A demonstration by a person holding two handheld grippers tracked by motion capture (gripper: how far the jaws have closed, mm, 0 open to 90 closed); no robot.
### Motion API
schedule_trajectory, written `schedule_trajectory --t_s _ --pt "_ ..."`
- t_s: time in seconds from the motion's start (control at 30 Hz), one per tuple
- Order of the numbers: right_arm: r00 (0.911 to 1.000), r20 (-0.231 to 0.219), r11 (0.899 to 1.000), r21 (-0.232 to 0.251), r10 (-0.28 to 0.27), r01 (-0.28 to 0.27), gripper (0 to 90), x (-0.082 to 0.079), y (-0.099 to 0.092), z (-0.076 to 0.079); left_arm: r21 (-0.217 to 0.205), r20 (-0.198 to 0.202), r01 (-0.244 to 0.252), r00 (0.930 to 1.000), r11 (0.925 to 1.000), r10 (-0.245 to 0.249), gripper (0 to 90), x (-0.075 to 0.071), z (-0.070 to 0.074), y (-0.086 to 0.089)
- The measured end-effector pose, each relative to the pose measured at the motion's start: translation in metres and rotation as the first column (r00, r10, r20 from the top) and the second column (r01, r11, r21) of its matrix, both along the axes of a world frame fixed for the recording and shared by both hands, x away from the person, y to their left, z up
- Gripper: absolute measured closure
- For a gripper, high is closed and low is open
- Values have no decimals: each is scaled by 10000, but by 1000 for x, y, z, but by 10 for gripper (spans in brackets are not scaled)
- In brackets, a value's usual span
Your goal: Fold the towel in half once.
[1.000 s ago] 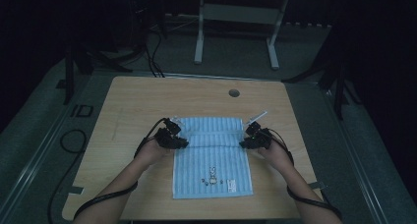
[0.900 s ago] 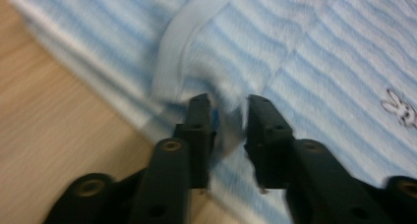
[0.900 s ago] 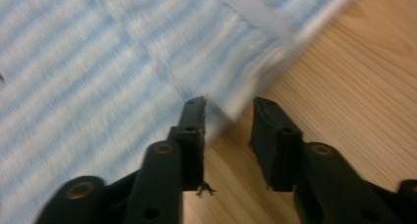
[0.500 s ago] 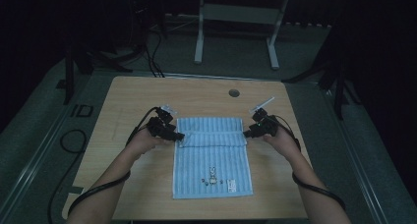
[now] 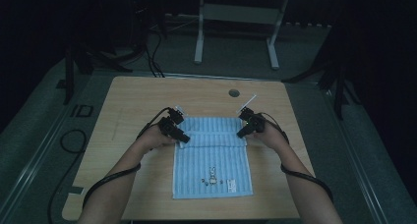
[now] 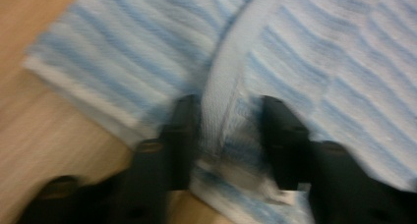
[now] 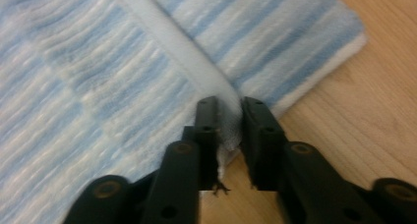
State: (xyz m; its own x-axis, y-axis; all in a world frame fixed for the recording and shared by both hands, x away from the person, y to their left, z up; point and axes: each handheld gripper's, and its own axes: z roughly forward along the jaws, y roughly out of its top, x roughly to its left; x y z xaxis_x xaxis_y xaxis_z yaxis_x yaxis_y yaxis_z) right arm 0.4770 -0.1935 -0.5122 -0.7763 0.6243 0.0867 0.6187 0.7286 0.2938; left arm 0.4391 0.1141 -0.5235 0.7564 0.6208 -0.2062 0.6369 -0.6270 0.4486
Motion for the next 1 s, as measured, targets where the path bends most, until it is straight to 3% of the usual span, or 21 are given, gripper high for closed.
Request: schedule_trajectory --t_s 0.03,0.17,0.37,0.53,0.63,0.67,0.83,0.93,1.0 --pt "9999 65 9998 -120 129 -128 800 -1 1 2 48 12 127 9999 9999 -127 731 -1 1 -1" --pt "9981 476 9992 -56 396 -394 809 -7 2 12 229 267 301 9992 9993 -308 821 -5 10 -4" --pt "9927 1036 9976 242 614 -642 809 -15 -2 31 8 668 414 9969 9991 -413 841 -9 28 -2" --pt "9860 1548 9963 498 618 -702 809 -22 -10 53 136 1220 580 9908 9982 -592 841 -14 42 1" --pt "9788 1908 9941 638 747 -883 809 -28 -12 66 -59 1587 655 9853 9978 -637 841 -20 54 4" --pt "9725 2156 9927 616 879 -1034 809 -31 -12 71 -70 1623 664 9846 9978 -644 840 -21 56 4" --pt "9595 2612 9800 1361 1058 -1451 808 -52 -17 86 -396 1719 1303 9776 9907 -1217 839 -41 69 10" --pt "9463 2960 9729 1462 1299 -1792 809 -74 -22 86 -394 1888 1594 9706 9864 -1493 837 -60 70 11" --pt "9425 3009 9685 1511 1457 -1979 808 -90 -25 85 -339 1997 1777 9654 9835 -1676 837 -74 70 12"
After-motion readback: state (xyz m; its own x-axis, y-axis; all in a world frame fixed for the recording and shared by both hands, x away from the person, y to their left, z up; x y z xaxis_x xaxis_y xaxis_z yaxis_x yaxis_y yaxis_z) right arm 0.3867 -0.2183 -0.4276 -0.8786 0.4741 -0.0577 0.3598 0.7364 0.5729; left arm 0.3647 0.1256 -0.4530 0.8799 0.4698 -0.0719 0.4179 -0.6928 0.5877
